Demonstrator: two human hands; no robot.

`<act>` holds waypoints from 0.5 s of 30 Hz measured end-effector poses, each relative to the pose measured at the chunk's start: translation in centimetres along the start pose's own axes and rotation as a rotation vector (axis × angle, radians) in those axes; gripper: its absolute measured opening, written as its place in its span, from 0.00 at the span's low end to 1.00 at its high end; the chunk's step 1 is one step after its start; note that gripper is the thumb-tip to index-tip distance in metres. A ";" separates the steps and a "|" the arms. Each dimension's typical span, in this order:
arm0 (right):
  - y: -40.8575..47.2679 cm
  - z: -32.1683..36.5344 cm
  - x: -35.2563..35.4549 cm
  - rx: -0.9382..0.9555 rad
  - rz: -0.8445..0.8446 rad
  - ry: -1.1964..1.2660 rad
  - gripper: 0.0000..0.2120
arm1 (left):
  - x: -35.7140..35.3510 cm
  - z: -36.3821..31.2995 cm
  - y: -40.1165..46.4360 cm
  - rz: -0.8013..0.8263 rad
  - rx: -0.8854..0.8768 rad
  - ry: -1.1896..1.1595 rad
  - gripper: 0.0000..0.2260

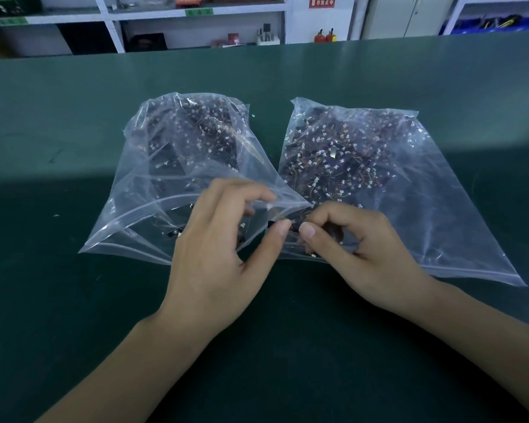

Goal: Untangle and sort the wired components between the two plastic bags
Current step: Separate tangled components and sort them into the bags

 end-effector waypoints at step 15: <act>-0.2 0.4 0.3 0.021 -0.047 -0.041 0.09 | -1.3 0.9 -0.2 0.102 0.065 -0.074 0.09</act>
Point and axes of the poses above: each hand's wrist, its own y-axis towards the middle knuckle, its own x-axis out of the back of the hand, z = x × y, the point moved 8 cm from there along y, towards the middle knuckle, and after that the axes turned 5 degrees about z, right-handed, at the moved point
